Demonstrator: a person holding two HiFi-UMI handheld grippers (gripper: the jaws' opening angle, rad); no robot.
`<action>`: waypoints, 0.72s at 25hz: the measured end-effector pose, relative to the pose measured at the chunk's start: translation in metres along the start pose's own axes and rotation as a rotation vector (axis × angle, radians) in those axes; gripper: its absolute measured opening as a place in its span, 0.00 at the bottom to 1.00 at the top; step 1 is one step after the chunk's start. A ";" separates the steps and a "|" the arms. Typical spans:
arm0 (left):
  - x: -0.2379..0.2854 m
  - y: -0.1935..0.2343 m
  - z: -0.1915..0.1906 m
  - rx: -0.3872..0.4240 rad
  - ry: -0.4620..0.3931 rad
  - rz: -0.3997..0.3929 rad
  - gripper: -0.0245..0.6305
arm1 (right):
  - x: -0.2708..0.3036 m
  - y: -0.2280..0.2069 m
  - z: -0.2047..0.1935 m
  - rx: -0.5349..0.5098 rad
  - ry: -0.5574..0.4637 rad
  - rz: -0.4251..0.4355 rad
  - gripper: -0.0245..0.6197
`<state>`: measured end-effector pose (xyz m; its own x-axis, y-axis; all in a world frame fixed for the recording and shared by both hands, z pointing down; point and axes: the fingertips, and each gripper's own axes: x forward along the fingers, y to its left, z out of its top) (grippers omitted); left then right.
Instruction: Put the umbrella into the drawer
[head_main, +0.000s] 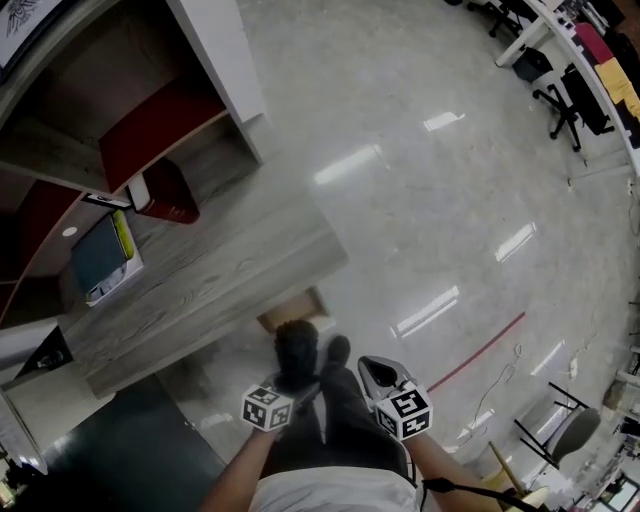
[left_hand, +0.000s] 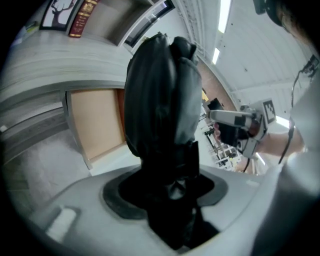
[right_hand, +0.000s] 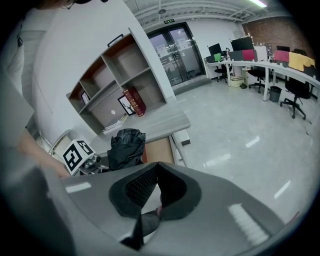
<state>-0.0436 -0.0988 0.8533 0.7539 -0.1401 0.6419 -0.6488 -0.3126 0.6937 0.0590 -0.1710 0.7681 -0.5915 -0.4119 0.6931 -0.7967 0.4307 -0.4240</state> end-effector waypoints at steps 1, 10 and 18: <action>0.003 0.006 -0.001 -0.011 0.002 0.005 0.39 | 0.006 0.000 -0.003 0.001 0.007 0.004 0.05; 0.031 0.060 -0.010 -0.093 0.023 0.071 0.39 | 0.041 -0.006 -0.015 0.045 0.012 -0.006 0.05; 0.059 0.099 -0.021 -0.106 0.099 0.152 0.39 | 0.051 -0.016 -0.026 0.089 0.006 -0.022 0.05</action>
<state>-0.0654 -0.1184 0.9666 0.6361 -0.0830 0.7672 -0.7655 -0.1932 0.6138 0.0450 -0.1782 0.8253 -0.5735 -0.4154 0.7061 -0.8173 0.3488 -0.4586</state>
